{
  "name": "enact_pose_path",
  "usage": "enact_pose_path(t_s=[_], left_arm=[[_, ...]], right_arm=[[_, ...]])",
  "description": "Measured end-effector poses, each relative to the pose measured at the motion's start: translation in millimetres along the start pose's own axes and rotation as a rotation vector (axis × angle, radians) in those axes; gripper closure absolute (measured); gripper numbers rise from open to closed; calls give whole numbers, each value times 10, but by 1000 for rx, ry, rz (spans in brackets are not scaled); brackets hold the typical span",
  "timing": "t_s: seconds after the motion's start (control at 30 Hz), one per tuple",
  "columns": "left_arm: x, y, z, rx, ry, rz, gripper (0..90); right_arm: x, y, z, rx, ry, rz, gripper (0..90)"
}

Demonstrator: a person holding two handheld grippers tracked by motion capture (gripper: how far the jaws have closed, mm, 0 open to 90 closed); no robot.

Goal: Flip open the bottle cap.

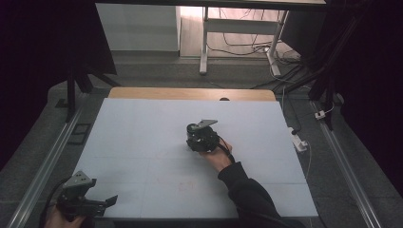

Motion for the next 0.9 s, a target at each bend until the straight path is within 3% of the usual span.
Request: enact_pose_path(t_s=[0.2,0.63,0.8,0.9], left_arm=[[-8,5,-3,6,-2,-3,0],[-121,-17,4,3,-56,-38,0],[-153,-46,1,24,-72,-37,0],[-214,-83,-23,51,-104,-49,0]], right_arm=[[0,-4,-2,-6,1,-6,523],[4,-5,-6,-14,7,-11,523],[6,-5,-7,-19,10,-11,522],[5,-6,-7,-19,11,-12,522]])
Point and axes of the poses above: each handheld gripper's, and its own axes: y roughly backward along the jaws, x roughly out of its underside, z roughly to its left, the point moved 10 cm from there along -y, roughly forward along the jaws, and after that the axes turned 9 degrees about x, right-handed, at the moved point
